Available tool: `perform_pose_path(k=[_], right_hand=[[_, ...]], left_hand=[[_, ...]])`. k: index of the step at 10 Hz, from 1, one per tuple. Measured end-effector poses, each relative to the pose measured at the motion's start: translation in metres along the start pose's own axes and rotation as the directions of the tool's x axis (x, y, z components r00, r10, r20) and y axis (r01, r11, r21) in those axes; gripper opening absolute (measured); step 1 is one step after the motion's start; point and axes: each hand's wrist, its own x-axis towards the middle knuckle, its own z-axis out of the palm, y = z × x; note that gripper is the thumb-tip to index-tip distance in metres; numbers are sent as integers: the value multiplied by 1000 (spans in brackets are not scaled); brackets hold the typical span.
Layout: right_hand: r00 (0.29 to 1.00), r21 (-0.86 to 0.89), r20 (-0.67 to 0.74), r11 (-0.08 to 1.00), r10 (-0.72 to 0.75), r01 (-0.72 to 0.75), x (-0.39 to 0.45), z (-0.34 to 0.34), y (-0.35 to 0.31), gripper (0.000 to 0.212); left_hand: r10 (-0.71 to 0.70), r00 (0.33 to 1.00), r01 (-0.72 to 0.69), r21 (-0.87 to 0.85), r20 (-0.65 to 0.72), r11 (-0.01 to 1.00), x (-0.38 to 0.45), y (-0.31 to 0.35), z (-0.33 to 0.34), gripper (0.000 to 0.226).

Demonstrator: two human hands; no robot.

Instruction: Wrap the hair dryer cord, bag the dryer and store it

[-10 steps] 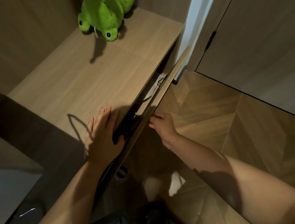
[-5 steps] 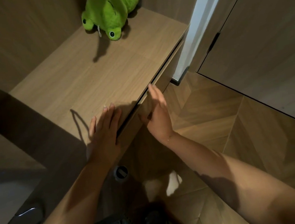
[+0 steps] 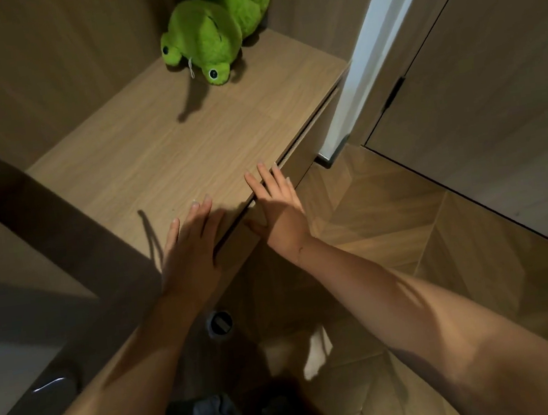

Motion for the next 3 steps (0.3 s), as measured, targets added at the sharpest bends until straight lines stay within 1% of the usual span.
perform_pose_path(k=[1,2,3], right_hand=[[990,-49,133,997,-48,55,-1,-24,1,78],[990,8,126,998,-69,68,-11,-48,3,71],[989,21,130,997,-71,68,-24,-78,1,66]], left_hand=[[-87,991,90,-32,103,995,6,12,-20,68],[-194,950,215,-63,245,975,15,25,-47,62],[-204,953,214,-23,225,977,11,41,-74,49]])
